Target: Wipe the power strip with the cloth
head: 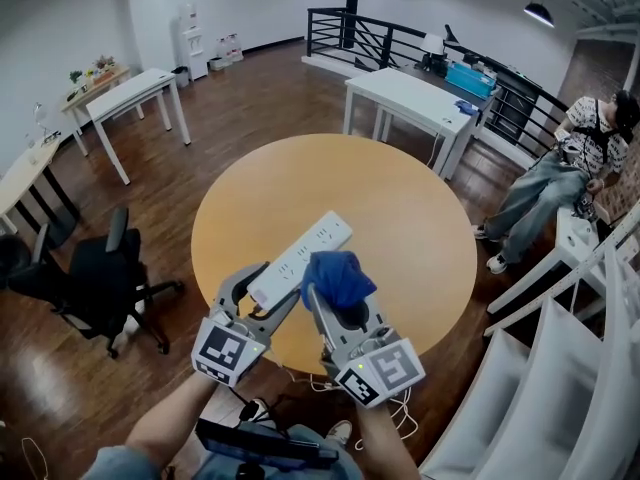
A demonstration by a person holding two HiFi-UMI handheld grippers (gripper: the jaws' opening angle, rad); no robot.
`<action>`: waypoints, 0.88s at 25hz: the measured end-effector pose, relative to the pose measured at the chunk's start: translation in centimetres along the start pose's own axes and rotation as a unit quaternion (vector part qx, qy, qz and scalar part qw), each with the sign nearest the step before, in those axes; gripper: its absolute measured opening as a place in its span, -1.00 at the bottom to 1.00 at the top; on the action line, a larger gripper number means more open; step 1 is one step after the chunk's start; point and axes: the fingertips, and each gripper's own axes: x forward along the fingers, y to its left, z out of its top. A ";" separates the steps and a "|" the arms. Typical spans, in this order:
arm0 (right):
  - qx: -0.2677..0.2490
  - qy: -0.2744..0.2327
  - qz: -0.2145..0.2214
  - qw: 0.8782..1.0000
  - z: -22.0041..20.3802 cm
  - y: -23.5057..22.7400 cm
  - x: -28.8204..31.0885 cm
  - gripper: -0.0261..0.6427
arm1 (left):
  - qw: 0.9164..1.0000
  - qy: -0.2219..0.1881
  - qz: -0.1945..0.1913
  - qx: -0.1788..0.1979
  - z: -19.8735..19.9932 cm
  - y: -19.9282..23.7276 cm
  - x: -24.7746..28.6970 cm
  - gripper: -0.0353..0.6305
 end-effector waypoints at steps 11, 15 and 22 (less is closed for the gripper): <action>0.005 0.005 -0.016 1.000 -0.6 -0.6 -0.3 -0.72 | 0.999 0.042 0.001 -0.032 -4.9 0.1 -0.1 -0.03; 0.016 0.015 -0.027 0.999 -1.6 -1.3 -1.0 -0.72 | 0.996 0.074 0.001 -0.042 -8.4 -0.1 -0.1 -0.03; 0.030 0.030 -0.042 0.998 -3.3 -2.0 -2.0 -0.72 | 0.987 0.146 -0.007 -0.068 -15.0 -0.8 0.2 -0.03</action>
